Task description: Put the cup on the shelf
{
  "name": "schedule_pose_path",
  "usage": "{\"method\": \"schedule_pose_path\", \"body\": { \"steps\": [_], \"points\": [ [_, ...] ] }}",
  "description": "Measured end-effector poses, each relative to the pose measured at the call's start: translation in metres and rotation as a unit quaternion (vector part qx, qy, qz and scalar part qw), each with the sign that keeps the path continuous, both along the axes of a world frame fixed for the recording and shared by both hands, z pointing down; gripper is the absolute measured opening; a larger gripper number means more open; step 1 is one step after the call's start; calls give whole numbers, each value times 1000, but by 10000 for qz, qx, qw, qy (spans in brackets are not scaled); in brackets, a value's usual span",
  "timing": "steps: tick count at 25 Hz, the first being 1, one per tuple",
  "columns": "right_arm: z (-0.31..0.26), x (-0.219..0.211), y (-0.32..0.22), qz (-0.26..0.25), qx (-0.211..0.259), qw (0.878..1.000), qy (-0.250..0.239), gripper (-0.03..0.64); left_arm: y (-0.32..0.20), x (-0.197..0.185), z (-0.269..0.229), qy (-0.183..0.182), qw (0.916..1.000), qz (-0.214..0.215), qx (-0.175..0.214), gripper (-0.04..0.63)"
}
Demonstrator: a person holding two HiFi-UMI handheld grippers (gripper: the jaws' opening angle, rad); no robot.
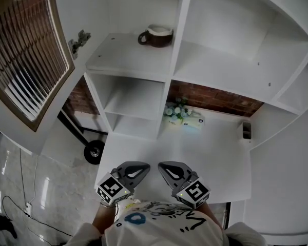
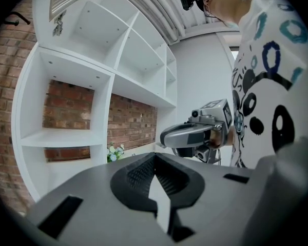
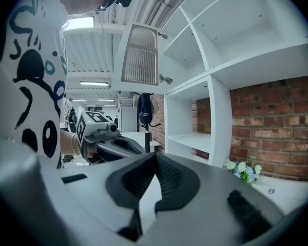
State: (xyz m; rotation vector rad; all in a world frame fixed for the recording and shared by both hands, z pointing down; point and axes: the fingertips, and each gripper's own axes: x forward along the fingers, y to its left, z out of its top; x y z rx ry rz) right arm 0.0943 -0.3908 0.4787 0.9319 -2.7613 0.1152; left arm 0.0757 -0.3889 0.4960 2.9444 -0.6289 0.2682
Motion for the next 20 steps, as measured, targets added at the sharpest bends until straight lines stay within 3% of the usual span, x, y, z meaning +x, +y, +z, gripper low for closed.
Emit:
{"method": "schedule_pose_path", "body": {
  "steps": [6,11,20],
  "points": [
    [0,-1,3,-104,15,9999,-30,26,-1,4,4,-14,10000,24,-82,15],
    [-12,9,-1,-35,-54,9987,-506,26,0,7,7,-68,9999,38,-141,15],
    [-17,17,-3,102,-44,9976,-678,26,5,6,11,-101,9997,30,-211,15]
  ]
}}
